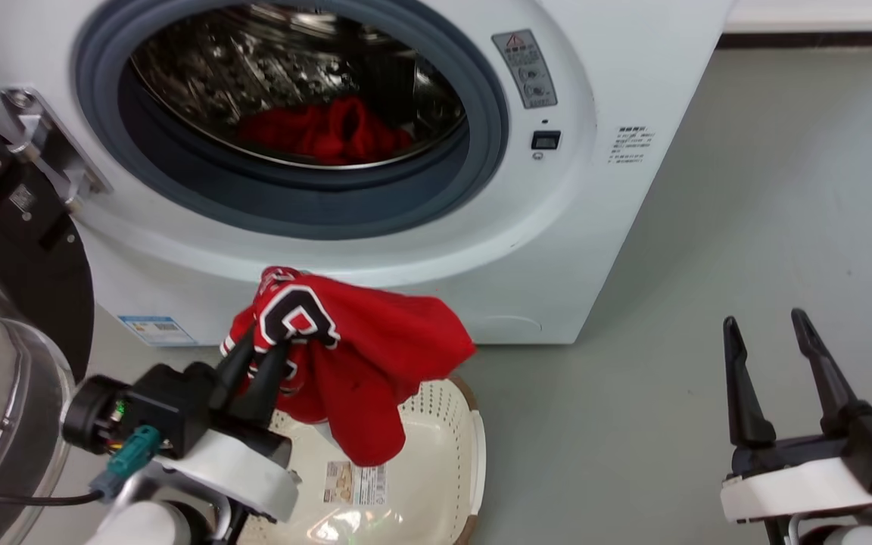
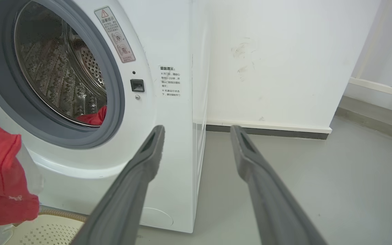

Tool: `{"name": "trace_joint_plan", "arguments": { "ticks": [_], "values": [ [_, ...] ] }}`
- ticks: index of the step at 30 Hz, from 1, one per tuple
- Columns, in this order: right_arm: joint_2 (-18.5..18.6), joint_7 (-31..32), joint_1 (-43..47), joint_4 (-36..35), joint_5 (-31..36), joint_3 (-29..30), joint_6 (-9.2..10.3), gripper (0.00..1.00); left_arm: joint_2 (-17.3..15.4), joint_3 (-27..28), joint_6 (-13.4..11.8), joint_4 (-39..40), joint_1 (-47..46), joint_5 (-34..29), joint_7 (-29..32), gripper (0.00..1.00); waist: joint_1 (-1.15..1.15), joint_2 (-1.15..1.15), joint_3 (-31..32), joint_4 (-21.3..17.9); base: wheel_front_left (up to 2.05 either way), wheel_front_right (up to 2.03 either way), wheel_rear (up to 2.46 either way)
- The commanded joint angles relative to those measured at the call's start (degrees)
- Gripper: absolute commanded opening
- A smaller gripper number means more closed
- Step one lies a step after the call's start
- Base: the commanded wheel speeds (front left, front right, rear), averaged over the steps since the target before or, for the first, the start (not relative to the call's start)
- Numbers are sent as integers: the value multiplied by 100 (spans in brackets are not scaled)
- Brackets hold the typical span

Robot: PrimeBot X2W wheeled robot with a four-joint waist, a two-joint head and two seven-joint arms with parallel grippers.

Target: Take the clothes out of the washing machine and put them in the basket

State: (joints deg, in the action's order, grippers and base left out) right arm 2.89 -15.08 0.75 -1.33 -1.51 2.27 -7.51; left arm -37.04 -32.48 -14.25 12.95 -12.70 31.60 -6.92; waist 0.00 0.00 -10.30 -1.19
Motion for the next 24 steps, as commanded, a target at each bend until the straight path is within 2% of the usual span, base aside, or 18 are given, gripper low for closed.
{"name": "trace_joint_plan", "arguments": {
  "ticks": [1, 9, 18, 24],
  "values": [
    [-2, -14, -168, -33, -12, 19, 4, 100, 98, -50, 44, -123, 86, 65, -60, 0, 0, 0, -249, -5, 0, 0, 0],
    [-3, -14, -549, -121, 2, 68, 4, 100, 473, -351, 377, -1244, 39, 236, -225, 0, 0, 0, -1097, -118, 0, 0, 0],
    [-4, -14, -1000, -209, -72, 196, 4, 100, 1063, -639, 1037, -3113, -706, 322, -405, 0, 0, 0, -2125, -300, 0, 0, 0],
    [-4, -14, -1335, -296, -162, 208, 4, 100, 1440, -850, 1509, -4661, -1524, 221, -353, 0, 0, 0, -2826, -449, 0, 0, 0]
  ]
}}
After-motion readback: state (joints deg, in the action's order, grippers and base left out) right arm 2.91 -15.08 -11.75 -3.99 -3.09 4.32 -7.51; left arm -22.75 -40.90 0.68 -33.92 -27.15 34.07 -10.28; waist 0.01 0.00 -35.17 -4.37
